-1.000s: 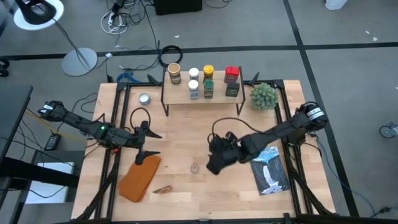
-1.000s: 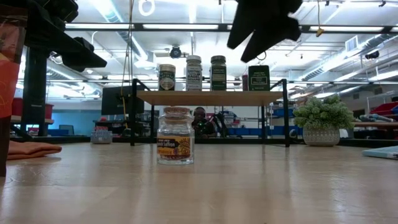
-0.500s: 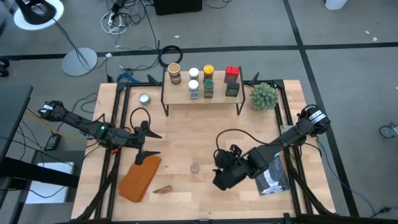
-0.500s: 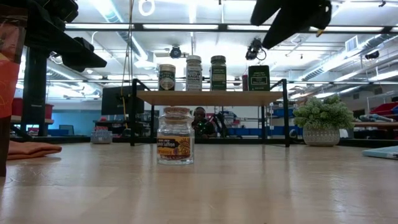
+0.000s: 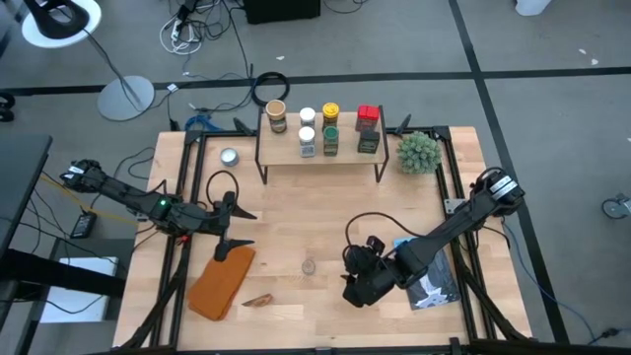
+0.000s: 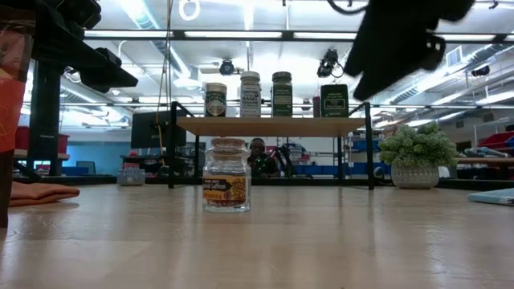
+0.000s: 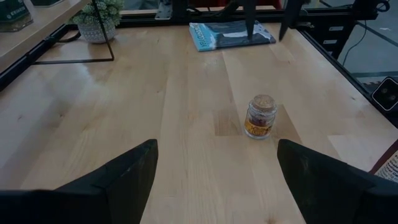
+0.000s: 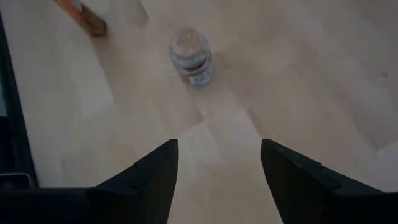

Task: Shelf spices
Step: Put the brown seasoning bottle on the shelf

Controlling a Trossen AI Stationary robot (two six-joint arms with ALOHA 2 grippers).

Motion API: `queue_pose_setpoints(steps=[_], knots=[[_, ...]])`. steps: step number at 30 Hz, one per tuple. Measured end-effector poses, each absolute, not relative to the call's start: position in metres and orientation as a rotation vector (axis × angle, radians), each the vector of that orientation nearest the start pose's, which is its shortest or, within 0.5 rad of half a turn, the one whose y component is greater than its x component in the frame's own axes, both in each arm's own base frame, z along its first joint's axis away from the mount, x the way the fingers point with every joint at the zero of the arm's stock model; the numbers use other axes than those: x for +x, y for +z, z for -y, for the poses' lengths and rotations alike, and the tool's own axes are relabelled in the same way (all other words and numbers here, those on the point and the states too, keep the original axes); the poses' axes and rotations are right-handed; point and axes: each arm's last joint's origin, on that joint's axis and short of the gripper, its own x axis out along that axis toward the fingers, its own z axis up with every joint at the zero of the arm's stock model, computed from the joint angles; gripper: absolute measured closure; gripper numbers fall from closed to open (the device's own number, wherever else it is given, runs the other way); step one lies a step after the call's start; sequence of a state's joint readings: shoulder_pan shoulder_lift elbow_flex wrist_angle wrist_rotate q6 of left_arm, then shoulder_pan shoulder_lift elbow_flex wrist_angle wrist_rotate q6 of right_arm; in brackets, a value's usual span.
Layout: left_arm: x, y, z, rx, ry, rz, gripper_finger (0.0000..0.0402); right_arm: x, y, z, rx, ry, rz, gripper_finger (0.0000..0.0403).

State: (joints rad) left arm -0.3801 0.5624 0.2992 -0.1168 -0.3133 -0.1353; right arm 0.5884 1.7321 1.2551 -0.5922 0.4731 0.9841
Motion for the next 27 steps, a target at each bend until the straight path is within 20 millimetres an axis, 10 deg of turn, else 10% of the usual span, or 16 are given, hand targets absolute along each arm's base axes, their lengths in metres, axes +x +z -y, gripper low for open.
queue_pose_setpoints(steps=[27], knots=[[0.131,0.203,0.043,-0.005,-0.041,-0.361,0.0066,0.336,0.144,-0.183,0.233,-0.2,-0.868,0.0176]])
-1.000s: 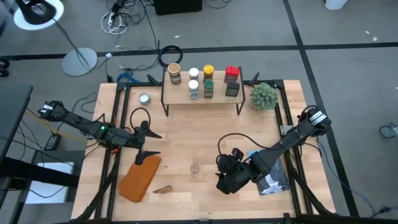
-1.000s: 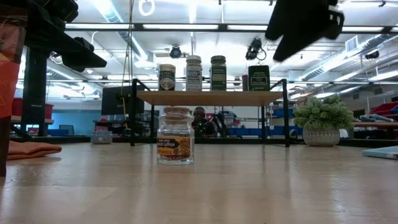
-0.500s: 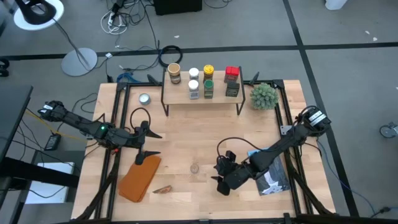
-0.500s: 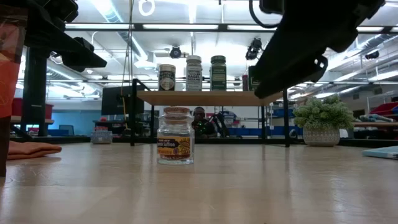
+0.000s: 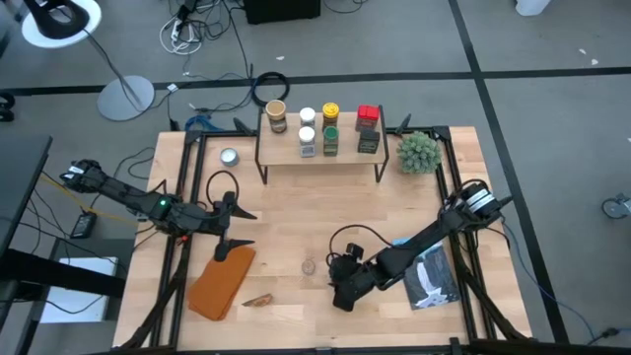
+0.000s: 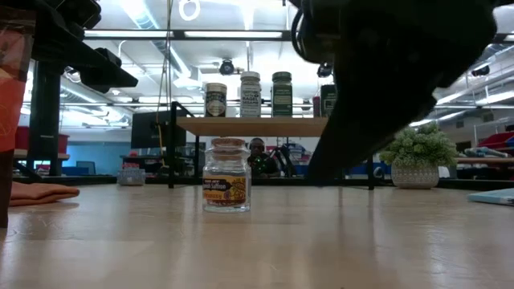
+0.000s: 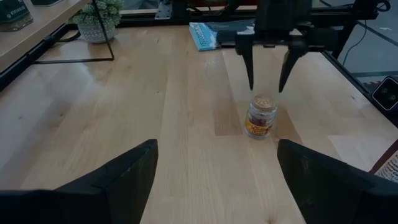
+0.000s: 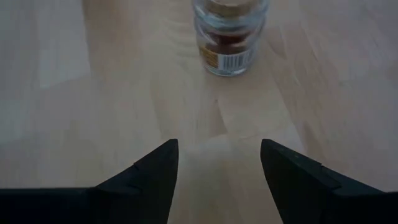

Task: Shelf spices
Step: Put the brown seasoning bottle on the shelf

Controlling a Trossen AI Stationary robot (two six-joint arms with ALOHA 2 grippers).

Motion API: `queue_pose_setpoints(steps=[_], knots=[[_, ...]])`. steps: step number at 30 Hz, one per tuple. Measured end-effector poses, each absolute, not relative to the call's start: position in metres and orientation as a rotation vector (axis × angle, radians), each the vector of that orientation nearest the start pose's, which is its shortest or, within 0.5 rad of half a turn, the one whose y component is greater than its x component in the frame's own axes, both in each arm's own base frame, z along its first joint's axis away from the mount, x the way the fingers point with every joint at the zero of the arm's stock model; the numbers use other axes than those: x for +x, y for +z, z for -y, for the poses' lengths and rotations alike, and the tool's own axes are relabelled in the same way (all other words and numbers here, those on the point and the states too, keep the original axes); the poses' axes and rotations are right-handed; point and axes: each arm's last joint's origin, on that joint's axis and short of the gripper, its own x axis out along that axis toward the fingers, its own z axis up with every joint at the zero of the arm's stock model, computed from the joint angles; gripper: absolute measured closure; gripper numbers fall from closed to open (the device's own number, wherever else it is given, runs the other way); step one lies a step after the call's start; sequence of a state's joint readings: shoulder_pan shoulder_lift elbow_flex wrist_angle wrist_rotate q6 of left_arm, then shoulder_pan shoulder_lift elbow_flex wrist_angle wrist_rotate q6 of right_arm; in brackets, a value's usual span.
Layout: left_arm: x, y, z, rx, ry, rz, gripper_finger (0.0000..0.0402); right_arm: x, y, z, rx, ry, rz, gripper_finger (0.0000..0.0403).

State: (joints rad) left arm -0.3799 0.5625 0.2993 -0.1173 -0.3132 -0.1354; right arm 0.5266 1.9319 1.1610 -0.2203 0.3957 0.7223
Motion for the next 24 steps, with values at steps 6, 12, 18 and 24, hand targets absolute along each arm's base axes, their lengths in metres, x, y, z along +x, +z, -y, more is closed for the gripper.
queue_pose_setpoints(steps=[6,12,18,24], knots=[[0.131,0.203,0.043,-0.005,-0.042,-0.361,0.0066,0.341,0.152,-0.179,0.193,-0.168,-0.827,0.0176],[0.131,0.203,0.043,-0.005,-0.042,-0.36,0.0066,0.361,0.151,-0.168,0.216,-0.132,-0.732,0.0176],[0.131,0.203,0.043,-0.005,-0.042,-0.361,0.0066,0.37,0.146,-0.159,0.306,-0.155,-0.706,0.0176],[0.132,0.205,0.043,-0.012,-0.043,-0.34,0.0066,0.373,0.142,-0.157,0.399,-0.176,-0.698,0.0176]])
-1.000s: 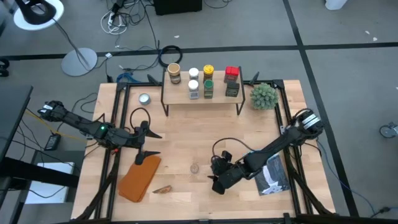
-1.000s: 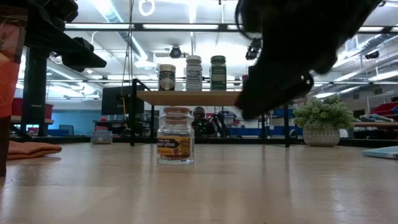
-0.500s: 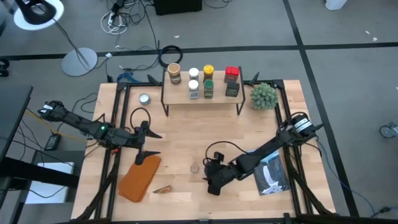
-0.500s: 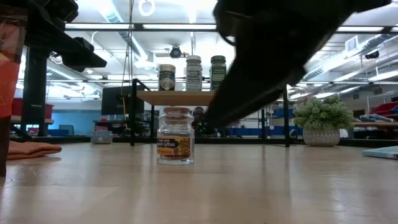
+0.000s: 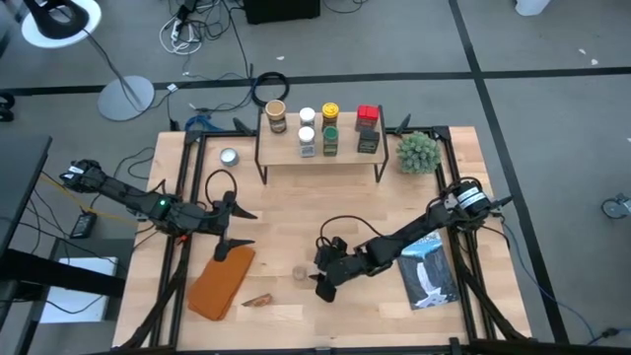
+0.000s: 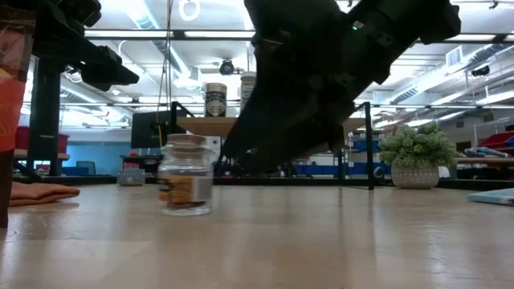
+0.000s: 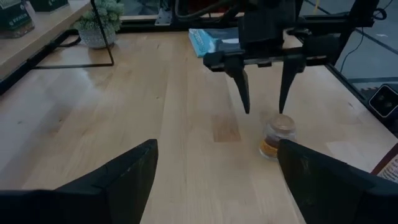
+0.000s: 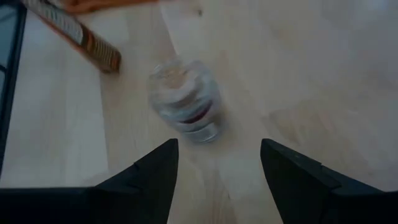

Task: Shelf spices
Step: Put the brown seasoning bottle on the shelf

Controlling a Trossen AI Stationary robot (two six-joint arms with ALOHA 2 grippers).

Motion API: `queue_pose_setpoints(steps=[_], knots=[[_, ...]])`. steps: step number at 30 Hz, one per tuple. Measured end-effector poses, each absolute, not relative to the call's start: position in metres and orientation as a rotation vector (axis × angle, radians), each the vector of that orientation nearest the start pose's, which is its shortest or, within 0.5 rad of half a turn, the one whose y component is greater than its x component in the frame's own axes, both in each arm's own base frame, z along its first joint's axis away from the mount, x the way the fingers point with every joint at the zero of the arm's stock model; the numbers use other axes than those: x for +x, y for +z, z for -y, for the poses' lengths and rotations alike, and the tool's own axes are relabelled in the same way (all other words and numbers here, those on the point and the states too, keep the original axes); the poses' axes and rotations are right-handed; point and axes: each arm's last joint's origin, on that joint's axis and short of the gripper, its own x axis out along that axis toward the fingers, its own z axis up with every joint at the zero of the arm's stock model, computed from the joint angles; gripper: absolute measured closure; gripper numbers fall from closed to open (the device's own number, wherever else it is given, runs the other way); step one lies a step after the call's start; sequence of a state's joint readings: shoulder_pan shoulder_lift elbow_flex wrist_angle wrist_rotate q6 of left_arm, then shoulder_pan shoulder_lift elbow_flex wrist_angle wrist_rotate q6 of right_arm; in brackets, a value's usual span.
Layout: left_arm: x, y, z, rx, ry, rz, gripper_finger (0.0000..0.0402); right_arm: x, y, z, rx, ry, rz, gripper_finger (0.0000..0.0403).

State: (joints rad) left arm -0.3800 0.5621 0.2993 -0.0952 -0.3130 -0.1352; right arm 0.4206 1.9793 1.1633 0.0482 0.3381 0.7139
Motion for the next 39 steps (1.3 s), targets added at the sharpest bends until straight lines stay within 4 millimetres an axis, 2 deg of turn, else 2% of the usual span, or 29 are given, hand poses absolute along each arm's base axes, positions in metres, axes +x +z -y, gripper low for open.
queue_pose_setpoints(steps=[9,11,14,19,24,28,35,39], knots=[[0.132,0.205,0.043,-0.014,-0.043,-0.338,0.0066,0.376,0.149,-0.161,0.395,-0.17,-0.697,0.0176],[0.132,0.206,0.043,-0.016,-0.044,-0.332,0.0066,0.382,0.159,-0.164,0.387,-0.164,-0.687,0.0176],[0.132,0.206,0.043,-0.016,-0.044,-0.331,0.0066,0.386,0.175,-0.166,0.344,-0.192,-0.762,0.0177],[0.132,0.207,0.043,-0.021,-0.045,-0.318,0.0066,0.391,0.213,-0.168,0.339,-0.259,-0.832,0.0191],[0.132,0.207,0.043,-0.021,-0.045,-0.319,0.0066,0.392,0.226,-0.176,0.362,-0.265,-0.807,0.0203],[0.132,0.207,0.043,-0.02,-0.045,-0.319,0.0066,0.386,0.21,-0.188,0.427,-0.31,-0.859,0.0213],[0.132,0.207,0.043,-0.021,-0.045,-0.318,0.0066,0.387,0.157,-0.223,0.559,-0.341,-0.919,0.0225],[0.132,0.208,0.043,-0.022,-0.045,-0.314,0.0066,0.391,0.134,-0.24,0.677,-0.358,-0.864,0.0236]])
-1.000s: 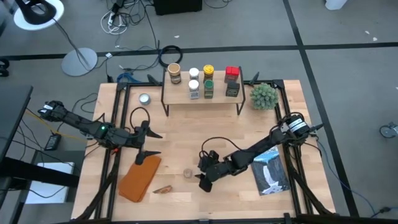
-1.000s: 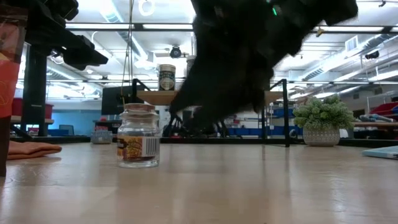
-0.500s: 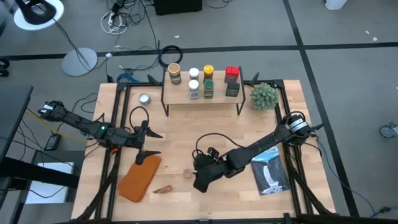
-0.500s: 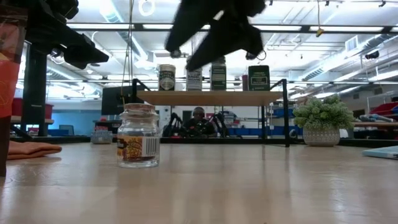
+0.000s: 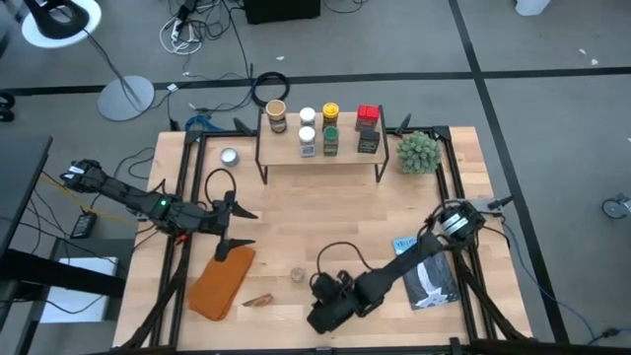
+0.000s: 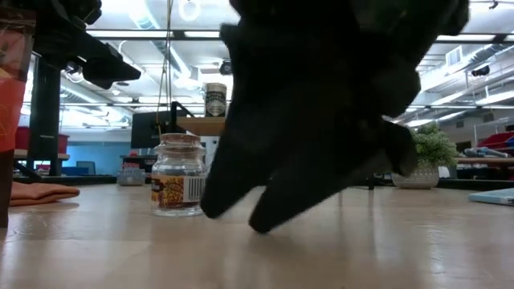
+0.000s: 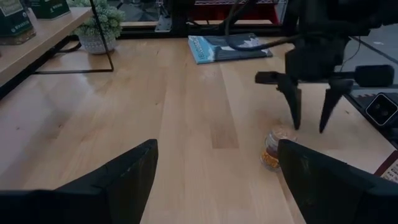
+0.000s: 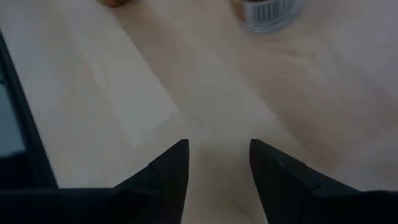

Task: Shelf spices
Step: Put the brown seasoning bottle on the shelf

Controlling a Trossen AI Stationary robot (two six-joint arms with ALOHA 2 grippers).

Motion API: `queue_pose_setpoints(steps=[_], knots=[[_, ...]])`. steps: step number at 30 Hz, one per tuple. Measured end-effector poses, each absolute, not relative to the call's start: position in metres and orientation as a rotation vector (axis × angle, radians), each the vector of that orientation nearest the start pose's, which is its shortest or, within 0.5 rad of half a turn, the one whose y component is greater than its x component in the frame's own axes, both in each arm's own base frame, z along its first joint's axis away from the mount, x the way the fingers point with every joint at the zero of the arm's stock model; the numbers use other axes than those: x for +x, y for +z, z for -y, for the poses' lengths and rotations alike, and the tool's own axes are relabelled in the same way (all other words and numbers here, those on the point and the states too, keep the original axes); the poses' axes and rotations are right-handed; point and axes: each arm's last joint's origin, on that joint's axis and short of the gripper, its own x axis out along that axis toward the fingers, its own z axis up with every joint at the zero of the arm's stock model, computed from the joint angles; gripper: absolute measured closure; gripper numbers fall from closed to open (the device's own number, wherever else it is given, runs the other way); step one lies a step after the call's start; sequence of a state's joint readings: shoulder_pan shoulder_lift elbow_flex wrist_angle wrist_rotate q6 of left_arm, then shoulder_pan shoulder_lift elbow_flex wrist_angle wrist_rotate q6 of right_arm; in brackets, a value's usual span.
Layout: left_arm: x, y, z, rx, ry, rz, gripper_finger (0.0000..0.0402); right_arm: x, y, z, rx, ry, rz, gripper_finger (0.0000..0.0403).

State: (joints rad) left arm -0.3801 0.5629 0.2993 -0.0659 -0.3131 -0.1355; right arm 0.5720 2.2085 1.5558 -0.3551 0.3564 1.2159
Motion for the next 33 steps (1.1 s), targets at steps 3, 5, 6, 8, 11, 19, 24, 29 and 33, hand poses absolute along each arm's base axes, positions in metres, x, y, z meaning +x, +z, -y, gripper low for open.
queue_pose_setpoints(steps=[3,5,6,8,11,19,24,29,33], knots=[[0.133,0.208,0.043,-0.024,-0.046,-0.31,0.0066,0.401,0.125,-0.252,0.738,-0.329,-0.733,0.0246],[0.133,0.208,0.043,-0.024,-0.046,-0.309,0.0066,0.404,0.117,-0.255,0.698,-0.334,-0.648,0.0255],[0.133,0.208,0.043,-0.025,-0.046,-0.306,0.0066,0.408,0.116,-0.257,0.697,-0.317,-0.595,0.026],[0.133,0.208,0.043,-0.025,-0.045,-0.306,0.0066,0.414,0.11,-0.254,0.67,-0.317,-0.562,0.0271],[0.133,0.209,0.043,-0.028,-0.046,-0.296,0.0066,0.423,0.106,-0.242,0.608,-0.331,-0.565,0.0289],[0.133,0.211,0.044,-0.034,-0.047,-0.282,0.0066,0.435,0.103,-0.209,0.492,-0.413,-0.609,0.034],[0.134,0.211,0.044,-0.037,-0.048,-0.273,0.0066,0.428,0.105,-0.196,0.508,-0.523,-0.692,0.0385],[0.134,0.213,0.044,-0.041,-0.049,-0.262,0.0066,0.421,0.104,-0.192,0.445,-0.65,-0.626,0.0397],[0.134,0.212,0.044,-0.041,-0.048,-0.264,0.0066,0.414,0.1,-0.183,0.377,-0.767,-0.61,0.0401]])
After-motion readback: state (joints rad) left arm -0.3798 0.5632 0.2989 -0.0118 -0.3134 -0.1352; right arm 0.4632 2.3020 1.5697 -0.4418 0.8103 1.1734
